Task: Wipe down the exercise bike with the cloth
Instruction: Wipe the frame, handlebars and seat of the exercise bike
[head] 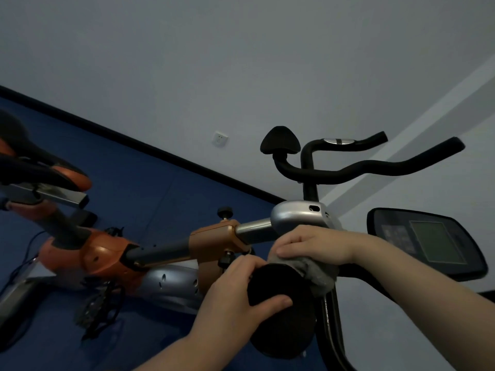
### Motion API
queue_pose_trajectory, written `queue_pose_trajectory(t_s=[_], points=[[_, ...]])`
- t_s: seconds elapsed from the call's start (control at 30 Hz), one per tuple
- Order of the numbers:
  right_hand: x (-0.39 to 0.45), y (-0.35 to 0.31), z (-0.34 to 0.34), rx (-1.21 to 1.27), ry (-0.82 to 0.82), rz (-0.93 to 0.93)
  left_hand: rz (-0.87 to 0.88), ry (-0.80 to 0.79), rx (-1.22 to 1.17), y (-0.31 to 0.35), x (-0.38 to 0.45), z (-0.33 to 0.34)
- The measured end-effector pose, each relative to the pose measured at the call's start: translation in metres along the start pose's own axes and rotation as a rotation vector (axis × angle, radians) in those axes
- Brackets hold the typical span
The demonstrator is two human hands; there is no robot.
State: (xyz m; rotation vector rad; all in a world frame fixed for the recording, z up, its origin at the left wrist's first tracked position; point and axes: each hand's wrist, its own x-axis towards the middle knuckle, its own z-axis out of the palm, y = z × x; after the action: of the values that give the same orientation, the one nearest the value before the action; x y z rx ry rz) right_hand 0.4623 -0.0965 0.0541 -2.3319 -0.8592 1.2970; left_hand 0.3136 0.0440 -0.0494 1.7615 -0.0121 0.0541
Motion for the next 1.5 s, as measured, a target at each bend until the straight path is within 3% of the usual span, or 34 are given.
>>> queue_pose_trajectory(t_s=[0.1, 0.23, 0.47, 0.7, 0.93, 1.13, 1.27, 1.4, 1.5], points=[[0.006, 0.000, 0.008, -0.049, 0.044, -0.022, 0.000, 0.001, -0.001, 0.000, -0.001, 0.000], [0.017, -0.009, 0.005, -0.151, -0.015, -0.009, 0.000, 0.008, -0.015, -0.001, -0.001, 0.000], [0.003, -0.007, 0.016, -0.200, 0.087, -0.019, 0.002, -0.001, 0.016, -0.002, 0.000, 0.000], [-0.014, -0.002, 0.000, -0.080, 0.074, -0.006, 0.009, -0.007, 0.013, -0.003, 0.001, -0.001], [-0.004, -0.013, -0.003, -0.240, 0.014, 0.066, -0.009, -0.009, 0.011, -0.001, 0.000, 0.000], [-0.006, -0.009, 0.028, -0.342, 0.229, 0.041, -0.020, 0.005, -0.034, -0.002, -0.001, 0.001], [-0.023, -0.009, 0.026, -0.308, 0.295, 0.024, 0.072, 0.004, 0.117, -0.002, 0.000, -0.003], [-0.055, 0.007, 0.030, -0.342, 0.529, 0.037, 0.224, 0.018, 0.129, 0.002, 0.007, -0.005], [-0.051, 0.007, 0.057, -0.383, 0.802, 0.054, 0.286, 0.046, 0.108, 0.011, 0.020, 0.003]])
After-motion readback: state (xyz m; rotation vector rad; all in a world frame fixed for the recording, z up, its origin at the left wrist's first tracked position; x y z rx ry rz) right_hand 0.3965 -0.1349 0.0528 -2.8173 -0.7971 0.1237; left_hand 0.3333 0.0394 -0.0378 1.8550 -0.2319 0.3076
